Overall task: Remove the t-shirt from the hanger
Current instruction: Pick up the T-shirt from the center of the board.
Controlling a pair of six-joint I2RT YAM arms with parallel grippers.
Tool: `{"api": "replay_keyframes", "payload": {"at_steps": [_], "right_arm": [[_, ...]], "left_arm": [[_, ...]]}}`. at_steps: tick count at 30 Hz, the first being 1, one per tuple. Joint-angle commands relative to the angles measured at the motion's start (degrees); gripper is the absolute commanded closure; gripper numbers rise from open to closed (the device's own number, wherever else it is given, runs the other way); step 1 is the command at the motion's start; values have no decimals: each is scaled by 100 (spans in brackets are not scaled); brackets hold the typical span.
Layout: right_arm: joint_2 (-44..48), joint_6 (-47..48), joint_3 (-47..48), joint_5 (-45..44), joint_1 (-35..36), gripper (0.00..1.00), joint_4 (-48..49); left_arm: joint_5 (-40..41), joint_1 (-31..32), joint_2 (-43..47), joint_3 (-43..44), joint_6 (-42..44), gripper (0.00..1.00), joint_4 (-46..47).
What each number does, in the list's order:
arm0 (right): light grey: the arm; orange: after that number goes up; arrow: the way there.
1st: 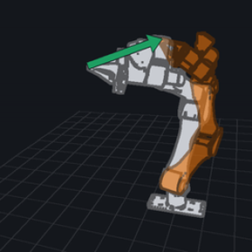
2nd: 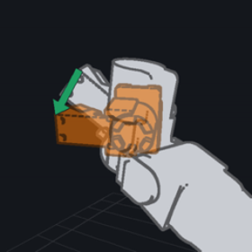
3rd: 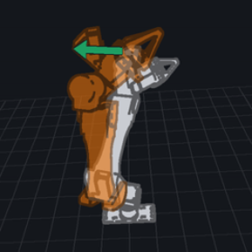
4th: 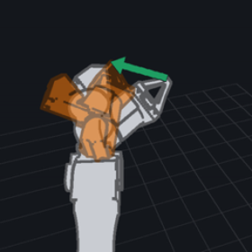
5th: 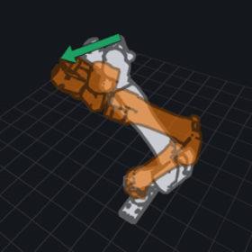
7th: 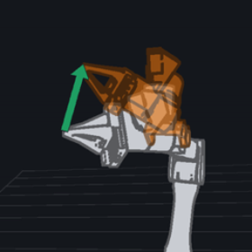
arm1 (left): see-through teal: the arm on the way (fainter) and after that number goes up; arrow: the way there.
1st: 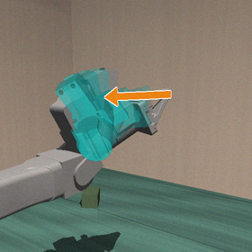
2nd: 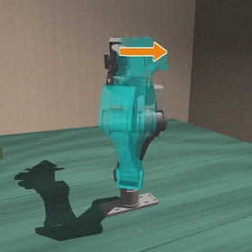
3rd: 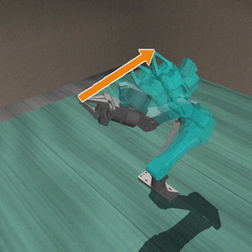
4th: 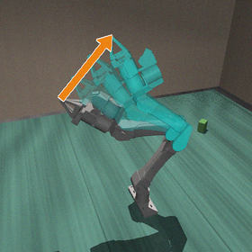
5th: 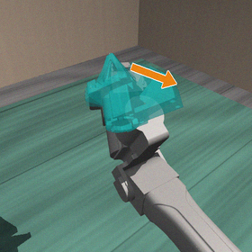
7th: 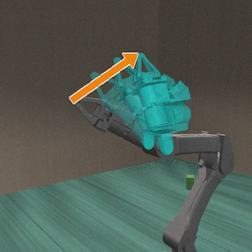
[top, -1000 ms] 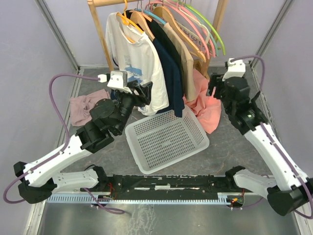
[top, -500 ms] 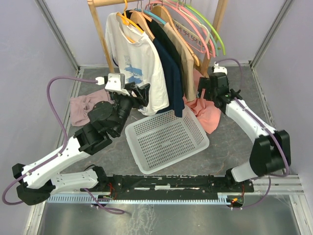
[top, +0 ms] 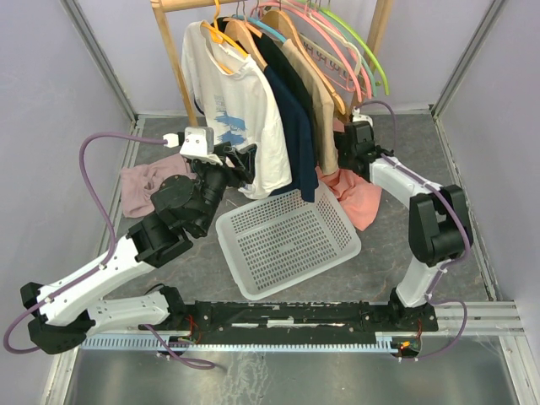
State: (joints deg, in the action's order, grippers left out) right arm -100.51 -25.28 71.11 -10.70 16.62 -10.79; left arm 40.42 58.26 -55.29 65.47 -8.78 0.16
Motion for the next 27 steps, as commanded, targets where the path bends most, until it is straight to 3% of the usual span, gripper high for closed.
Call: {"api": "replay_keyframes", "payload": {"at_steps": [1,9,15,19,25,27], "right_arm": [[-370,-126,515,24,7,0,318],[-888,-153,850,-32,3,1,91],[-1000,-191,863,-70,8,18,-126],[-911,-191,710,-143,8,41,-117],[-558,-130,473,-411,7,97,-161],[-340,-133,315,-540,10,99,-147]], "left_arm": [[147,-10,56,2,137,32,199],[220,-10,84,-43,162,33,212],[220,-8,112,-58,131,33,195],[214,-15,132,-76,116,32,195],[198,-9,119,-70,102,33,195],[196,-10,107,-61,112,32,174]]}}
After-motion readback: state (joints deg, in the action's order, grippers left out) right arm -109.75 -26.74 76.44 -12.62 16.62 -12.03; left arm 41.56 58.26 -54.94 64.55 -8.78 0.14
